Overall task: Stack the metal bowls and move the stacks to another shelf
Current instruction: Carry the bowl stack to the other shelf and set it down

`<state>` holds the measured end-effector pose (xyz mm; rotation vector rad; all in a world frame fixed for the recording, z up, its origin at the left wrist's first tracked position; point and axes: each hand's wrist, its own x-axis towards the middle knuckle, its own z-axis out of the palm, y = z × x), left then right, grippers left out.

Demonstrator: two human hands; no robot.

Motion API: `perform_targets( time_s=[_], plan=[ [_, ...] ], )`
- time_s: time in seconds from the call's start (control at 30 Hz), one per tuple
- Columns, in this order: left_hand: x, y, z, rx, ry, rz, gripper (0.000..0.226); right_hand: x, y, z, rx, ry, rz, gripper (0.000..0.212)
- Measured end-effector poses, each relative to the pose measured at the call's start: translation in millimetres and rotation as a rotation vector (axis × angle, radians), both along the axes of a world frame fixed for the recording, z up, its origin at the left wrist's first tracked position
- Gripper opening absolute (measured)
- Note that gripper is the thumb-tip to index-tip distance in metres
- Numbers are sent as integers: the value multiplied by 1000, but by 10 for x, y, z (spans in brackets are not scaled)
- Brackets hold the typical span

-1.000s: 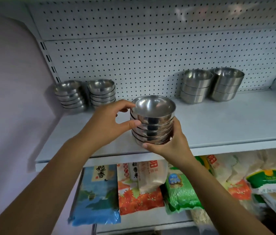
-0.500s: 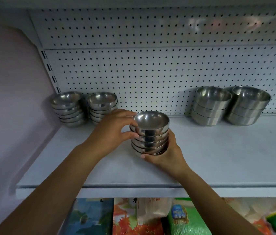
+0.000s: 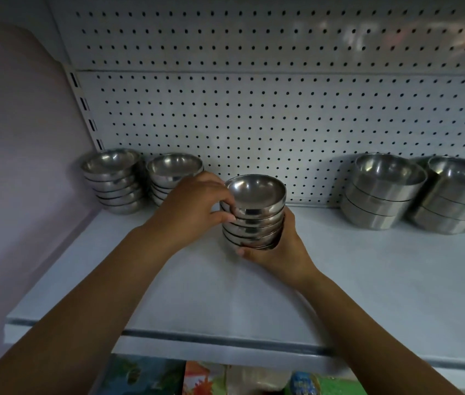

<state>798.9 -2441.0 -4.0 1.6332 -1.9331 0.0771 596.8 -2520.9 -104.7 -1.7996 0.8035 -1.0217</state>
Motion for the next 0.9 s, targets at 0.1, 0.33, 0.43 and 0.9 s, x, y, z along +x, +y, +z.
perform_targets(
  time_s=[0.1, 0.33, 0.43, 0.9],
  plan=[
    [8, -65, -5, -14, -40, 14, 23, 54, -117, -44, -6, -12, -22, 100],
    [111, -328, -55, -19, -141, -18, 20, 288, -458, -213, 30, 58, -137, 130],
    [158, -436, -75, -75, -243, 8, 20, 366, -525, -222, 24, 44, -182, 132],
    [290, -770, 21, -57, -430, 122, 21, 517, -737, -92, 2, 51, -162, 131]
  ],
)
